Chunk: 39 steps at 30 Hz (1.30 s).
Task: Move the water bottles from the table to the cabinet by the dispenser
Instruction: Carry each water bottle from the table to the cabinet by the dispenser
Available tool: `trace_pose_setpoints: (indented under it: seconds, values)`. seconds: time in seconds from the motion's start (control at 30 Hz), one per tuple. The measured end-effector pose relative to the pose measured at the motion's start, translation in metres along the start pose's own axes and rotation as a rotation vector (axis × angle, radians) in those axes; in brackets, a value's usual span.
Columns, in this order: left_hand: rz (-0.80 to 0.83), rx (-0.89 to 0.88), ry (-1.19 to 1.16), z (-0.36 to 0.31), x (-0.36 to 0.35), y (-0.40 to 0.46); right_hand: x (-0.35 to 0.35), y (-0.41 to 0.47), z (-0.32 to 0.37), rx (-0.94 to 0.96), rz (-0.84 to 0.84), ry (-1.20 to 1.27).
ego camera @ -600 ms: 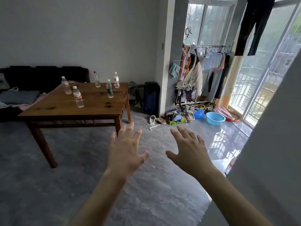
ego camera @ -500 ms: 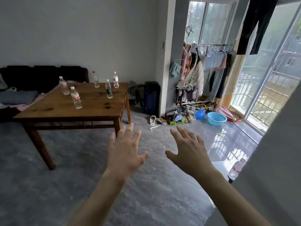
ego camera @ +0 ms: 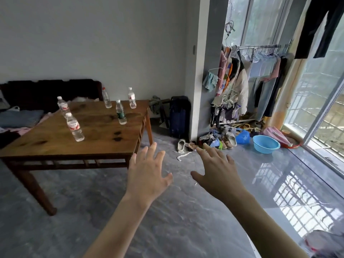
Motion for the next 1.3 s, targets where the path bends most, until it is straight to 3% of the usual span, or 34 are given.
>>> trace_pose_setpoints:
  seconds: [0.53,0.87,1.3]
  values:
    - [0.031,0.095,0.016,0.076,-0.007,0.246,-0.013,0.269,0.007,0.112,0.075,-0.04]
    - [0.015,0.057,0.039,0.155,0.019,0.436,0.016,0.472,0.038,0.089,0.02,-0.04]
    - [0.11,0.048,0.029,0.187,0.004,0.624,0.014,0.662,0.013,0.068,0.112,-0.012]
Point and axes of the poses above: each hand's wrist, its own y-axis towards the middle knuckle, its own x-axis out of the back of the hand, z = x × y, the point moved 2 cm from there along y, towards the middle knuckle, and after that the axes turned 13 degrees about z, right-handed, at the moved point
